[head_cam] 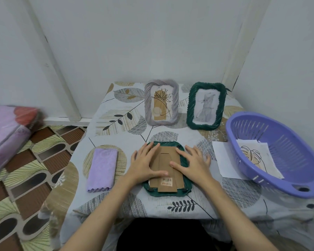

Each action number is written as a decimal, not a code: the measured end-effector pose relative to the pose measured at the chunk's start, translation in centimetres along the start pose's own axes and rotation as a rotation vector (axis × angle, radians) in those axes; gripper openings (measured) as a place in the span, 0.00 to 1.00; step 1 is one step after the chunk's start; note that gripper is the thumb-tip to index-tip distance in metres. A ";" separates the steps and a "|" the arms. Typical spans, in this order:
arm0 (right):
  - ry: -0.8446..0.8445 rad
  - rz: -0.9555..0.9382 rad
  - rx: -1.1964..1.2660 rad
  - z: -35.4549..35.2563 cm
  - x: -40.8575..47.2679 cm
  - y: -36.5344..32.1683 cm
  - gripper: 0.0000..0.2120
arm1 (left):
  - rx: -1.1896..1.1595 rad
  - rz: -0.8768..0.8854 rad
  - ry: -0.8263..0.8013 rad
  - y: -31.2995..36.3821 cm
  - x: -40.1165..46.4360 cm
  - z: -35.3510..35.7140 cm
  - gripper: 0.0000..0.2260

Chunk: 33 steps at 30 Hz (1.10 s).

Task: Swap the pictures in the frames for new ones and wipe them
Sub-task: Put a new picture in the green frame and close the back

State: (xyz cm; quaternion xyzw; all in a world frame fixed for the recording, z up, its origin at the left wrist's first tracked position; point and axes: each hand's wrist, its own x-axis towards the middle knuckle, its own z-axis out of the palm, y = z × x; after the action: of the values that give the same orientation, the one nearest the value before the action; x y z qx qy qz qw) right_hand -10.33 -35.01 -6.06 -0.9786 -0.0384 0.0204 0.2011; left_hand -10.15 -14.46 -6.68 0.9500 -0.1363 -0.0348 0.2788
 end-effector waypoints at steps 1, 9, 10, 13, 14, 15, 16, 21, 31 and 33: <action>-0.006 -0.004 0.005 -0.1 0.0 0.0 0.32 | -0.050 -0.031 0.072 -0.1 0.2 -0.2 0.49; -0.034 -0.017 0.021 -0.6 0.2 -0.2 0.33 | 0.128 -0.203 0.125 -1.5 2.3 -2.0 0.25; -0.036 -0.016 0.024 -0.7 0.3 -0.3 0.33 | 0.125 -0.197 0.118 -1.6 2.4 -2.1 0.24; -0.042 -0.017 0.025 -0.6 0.3 -0.3 0.33 | 0.121 -0.200 0.110 -1.4 2.5 -2.3 0.24; -0.042 -0.016 0.034 -0.6 0.2 -0.3 0.33 | 0.115 -0.205 0.108 -1.4 2.6 -2.3 0.24; -0.040 -0.014 0.045 -0.5 0.2 -0.3 0.33 | 0.109 -0.208 0.106 -1.4 2.6 -2.4 0.23; -0.036 -0.013 0.053 -0.5 0.1 -0.3 0.33 | 0.105 -0.212 0.099 -1.4 2.6 -2.5 0.23; -0.028 -0.018 0.056 -0.3 0.1 -0.3 0.33 | 0.120 -0.209 0.056 -1.4 3.0 -2.8 0.21; -0.007 -0.021 0.087 -0.1 -0.2 -0.2 0.32 | 0.068 -0.134 0.195 -1.7 2.1 -2.0 0.32; -0.007 -0.019 0.092 -0.1 -0.2 -0.2 0.32 | 0.090 -0.126 0.218 -1.8 2.0 -1.9 0.32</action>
State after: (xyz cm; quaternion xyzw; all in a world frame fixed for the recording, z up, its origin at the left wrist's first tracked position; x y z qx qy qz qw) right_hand -10.55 -34.87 -5.92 -0.9678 -0.0475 0.0238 0.2461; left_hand -7.50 -12.61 -6.03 0.9664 -0.0469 0.0573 0.2463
